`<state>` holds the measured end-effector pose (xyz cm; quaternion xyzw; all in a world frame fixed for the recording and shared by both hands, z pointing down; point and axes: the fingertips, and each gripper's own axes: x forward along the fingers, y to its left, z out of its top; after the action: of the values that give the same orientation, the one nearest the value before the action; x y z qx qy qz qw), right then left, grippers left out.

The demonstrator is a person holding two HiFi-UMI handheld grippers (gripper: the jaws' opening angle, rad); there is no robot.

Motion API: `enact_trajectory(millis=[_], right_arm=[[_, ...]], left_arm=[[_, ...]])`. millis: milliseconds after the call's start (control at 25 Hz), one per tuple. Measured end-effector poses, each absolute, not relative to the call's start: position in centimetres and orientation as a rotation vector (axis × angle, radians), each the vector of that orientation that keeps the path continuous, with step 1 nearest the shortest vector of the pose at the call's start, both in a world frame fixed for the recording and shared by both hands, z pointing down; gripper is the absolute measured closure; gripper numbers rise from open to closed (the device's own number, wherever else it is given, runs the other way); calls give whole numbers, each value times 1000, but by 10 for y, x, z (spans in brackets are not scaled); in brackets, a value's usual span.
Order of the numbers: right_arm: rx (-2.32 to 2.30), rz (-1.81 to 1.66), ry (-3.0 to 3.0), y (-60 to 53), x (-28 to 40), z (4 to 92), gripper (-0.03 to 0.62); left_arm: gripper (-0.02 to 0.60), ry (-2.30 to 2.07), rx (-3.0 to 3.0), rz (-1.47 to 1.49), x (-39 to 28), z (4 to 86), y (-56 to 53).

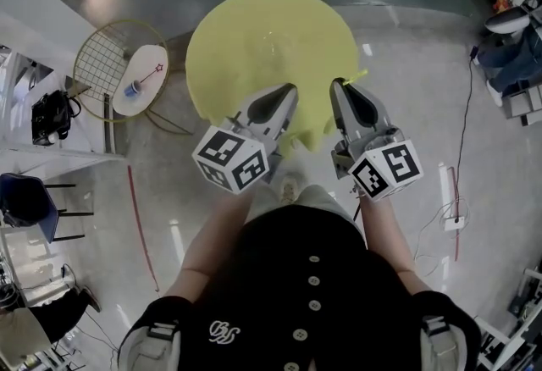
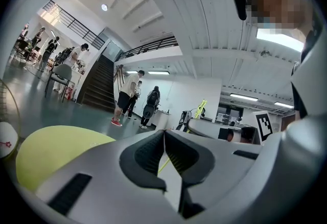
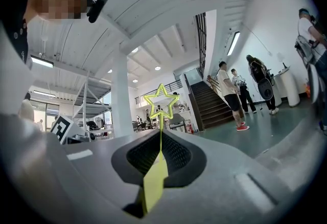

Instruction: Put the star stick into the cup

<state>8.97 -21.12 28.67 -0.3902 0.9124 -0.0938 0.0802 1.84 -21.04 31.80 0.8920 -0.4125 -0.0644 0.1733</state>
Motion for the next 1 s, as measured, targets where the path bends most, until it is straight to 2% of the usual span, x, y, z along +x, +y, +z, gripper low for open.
enact_trajectory(millis=[1000], right_arm=[[-1249,-299,2666,-263,83,286,584]], left_arm=[[565,-1131,2522,-216,2,316,-265]])
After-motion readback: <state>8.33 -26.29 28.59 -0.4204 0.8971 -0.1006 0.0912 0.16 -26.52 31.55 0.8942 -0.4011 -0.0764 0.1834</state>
